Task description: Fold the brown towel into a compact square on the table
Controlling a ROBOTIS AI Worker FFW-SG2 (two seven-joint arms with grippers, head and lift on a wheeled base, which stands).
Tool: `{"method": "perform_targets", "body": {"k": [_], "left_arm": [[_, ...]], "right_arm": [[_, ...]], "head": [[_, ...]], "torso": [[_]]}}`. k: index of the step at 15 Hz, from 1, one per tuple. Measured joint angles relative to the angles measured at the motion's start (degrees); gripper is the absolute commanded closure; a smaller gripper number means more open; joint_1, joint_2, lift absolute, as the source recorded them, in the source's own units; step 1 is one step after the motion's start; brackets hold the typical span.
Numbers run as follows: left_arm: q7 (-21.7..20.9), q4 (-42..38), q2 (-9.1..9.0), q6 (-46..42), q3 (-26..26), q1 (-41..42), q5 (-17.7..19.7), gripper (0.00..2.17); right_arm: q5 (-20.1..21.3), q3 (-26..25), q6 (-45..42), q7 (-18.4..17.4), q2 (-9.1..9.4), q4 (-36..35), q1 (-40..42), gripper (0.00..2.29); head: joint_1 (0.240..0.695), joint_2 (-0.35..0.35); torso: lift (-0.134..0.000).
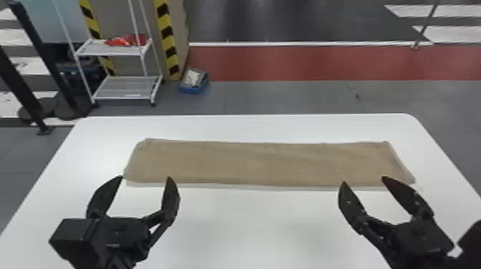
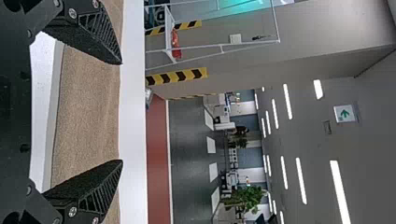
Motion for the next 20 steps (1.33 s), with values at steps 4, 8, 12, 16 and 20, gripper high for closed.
{"method": "perform_targets", "body": {"k": [4,8,12,16,20], "left_arm": [[0.0,0.1,-0.06,0.0,-0.2,-0.1,0.0,0.04],[0.4,0.1,-0.06,0.0,-0.4,-0.1,0.0,0.04],[0.5,0.1,-0.08,0.1,-0.8,0.0,0.0,0.04],[0.8,0.5,-0.14,0.2,-0.9,-0.2,-0.1,0.04],[1.0,1.1,-0.15,0.2,-0.8,-0.6,-0.3,0.04]], "right_arm": [[0.3,0.5,0.5,0.2,-0.05,-0.1,-0.1,0.14],[1.1,1.5,1.1,0.6,-0.05,-0.3,0.0,0.14],[1.2,1.8,1.2,0.6,-0.07,-0.3,0.2,0.14],[1.1,2.1,1.2,0.7,-0.31,-0.3,0.6,0.15],[1.0,2.2,1.1,0.8,-0.48,-0.7,0.8,0.15]], "head": [[0.695,0.030],[0.695,0.045],[0.695,0.045],[0.695,0.049],[0.695,0.055]], "torso": [[-0.116],[-0.116],[-0.116],[-0.116],[-0.116]]}}
